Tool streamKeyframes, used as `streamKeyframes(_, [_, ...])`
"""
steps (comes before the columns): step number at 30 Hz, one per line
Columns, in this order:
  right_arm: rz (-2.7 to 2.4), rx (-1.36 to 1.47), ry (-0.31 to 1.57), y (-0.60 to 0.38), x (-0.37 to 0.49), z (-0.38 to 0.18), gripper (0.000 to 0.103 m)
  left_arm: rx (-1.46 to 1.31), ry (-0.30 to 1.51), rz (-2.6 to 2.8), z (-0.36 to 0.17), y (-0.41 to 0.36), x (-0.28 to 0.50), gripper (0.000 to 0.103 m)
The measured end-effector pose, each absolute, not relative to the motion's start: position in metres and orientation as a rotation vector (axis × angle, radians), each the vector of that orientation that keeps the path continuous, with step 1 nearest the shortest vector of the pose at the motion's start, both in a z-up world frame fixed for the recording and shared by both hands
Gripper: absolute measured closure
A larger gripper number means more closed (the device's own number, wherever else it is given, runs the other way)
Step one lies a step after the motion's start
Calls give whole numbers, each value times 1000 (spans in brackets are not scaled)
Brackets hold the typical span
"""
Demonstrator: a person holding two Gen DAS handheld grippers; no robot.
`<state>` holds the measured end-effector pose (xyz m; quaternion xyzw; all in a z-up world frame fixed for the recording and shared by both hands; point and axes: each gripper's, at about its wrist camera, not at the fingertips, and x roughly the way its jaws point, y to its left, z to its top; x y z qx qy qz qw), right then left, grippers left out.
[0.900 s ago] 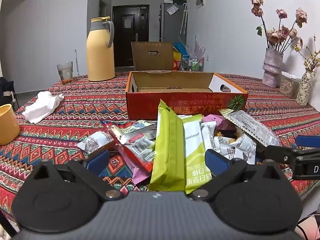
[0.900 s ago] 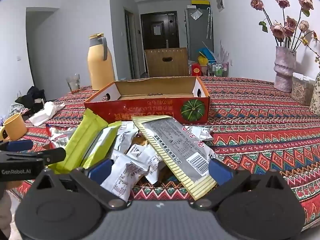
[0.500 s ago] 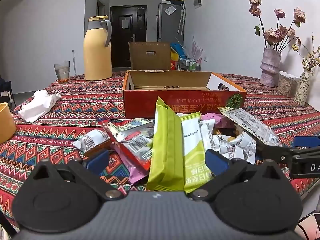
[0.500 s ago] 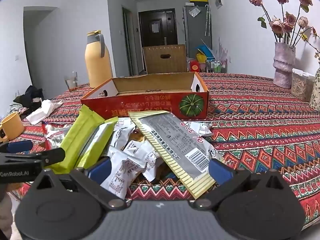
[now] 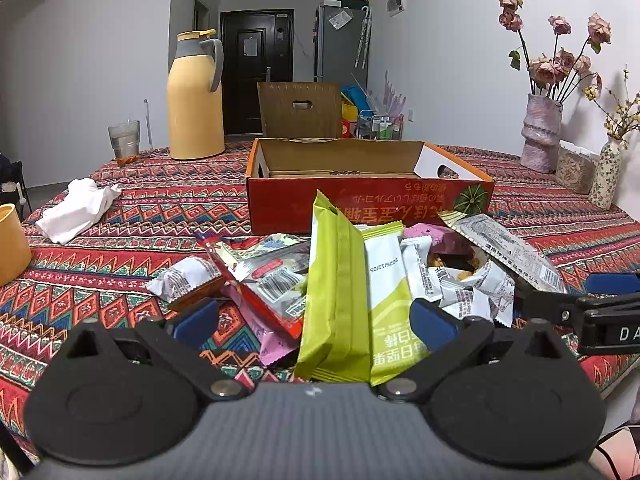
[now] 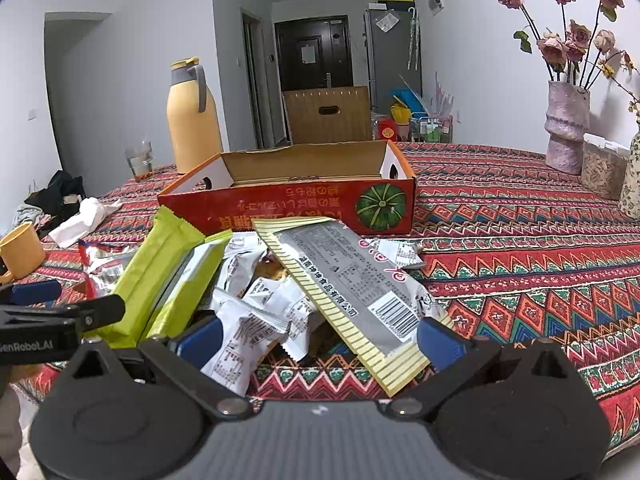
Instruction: Organize snacks
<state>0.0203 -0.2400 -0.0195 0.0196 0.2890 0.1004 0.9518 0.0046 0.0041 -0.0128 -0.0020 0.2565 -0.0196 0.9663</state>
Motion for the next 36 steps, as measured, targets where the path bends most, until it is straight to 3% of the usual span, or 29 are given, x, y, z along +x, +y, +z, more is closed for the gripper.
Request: streamKeyframes(36, [198, 33, 583, -241, 17, -20, 0, -8, 512, -43, -11, 3, 0, 0])
